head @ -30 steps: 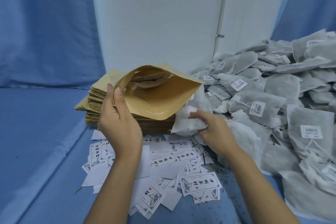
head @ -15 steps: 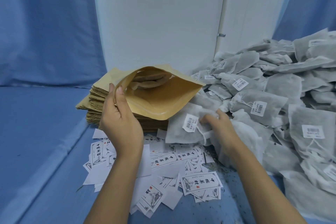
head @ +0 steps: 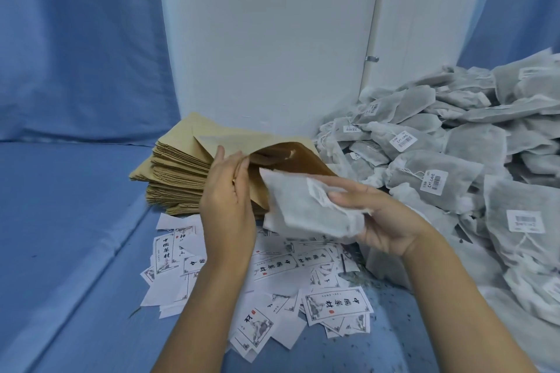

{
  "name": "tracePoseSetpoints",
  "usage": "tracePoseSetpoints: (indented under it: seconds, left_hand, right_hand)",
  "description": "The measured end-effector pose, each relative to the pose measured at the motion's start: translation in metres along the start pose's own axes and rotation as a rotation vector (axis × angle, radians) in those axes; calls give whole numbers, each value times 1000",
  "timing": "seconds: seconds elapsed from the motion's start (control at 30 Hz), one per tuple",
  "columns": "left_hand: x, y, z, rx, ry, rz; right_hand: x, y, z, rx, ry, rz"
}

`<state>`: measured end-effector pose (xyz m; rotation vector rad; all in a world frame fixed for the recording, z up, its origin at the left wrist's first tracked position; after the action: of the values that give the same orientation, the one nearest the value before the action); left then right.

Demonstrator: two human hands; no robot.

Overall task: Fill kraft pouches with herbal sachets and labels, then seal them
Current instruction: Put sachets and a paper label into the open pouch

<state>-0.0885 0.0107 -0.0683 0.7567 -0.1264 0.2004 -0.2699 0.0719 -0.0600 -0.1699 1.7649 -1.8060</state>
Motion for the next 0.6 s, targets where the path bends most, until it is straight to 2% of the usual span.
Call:
tracePoseSetpoints:
  seconds: [0.2,0.3,0.47,0.5,0.53,0.57,0.6]
  left_hand:
    - [-3,-3,-1,6,-49,-3]
    - [-5,2,-3,-23,-66,34]
    - [-12,16,-8,-63,-46,120]
    - [-14,20,-9,-71,-42,130]
    - [-16,23,-11,-68,-41,131]
    - [-17,25,-11,-52,-37,119]
    - [-17,26,-12,-26,-25,94]
  right_hand:
    - [-6,6,24,138,477,197]
    - [-6,8,40,167,595,148]
    - [-11,-2,80,86,820,-191]
    - [-12,-6,89,68,856,-314]
    - [-17,-11,97,53,861,-339]
    - [-24,-15,105,-59,838,-418]
    - [-25,-12,110,-199,817,-693]
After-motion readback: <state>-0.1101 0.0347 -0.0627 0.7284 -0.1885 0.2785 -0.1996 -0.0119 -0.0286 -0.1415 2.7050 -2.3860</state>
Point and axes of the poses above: each hand's wrist, its own z-axis towards the middle knuckle, its own x-axis out of the back of the hand, y = z × x, the point moved 3 cm from there along z, towards the middle knuckle, and after that the axes turned 14 degrees about -y, right-handed, at the moved point
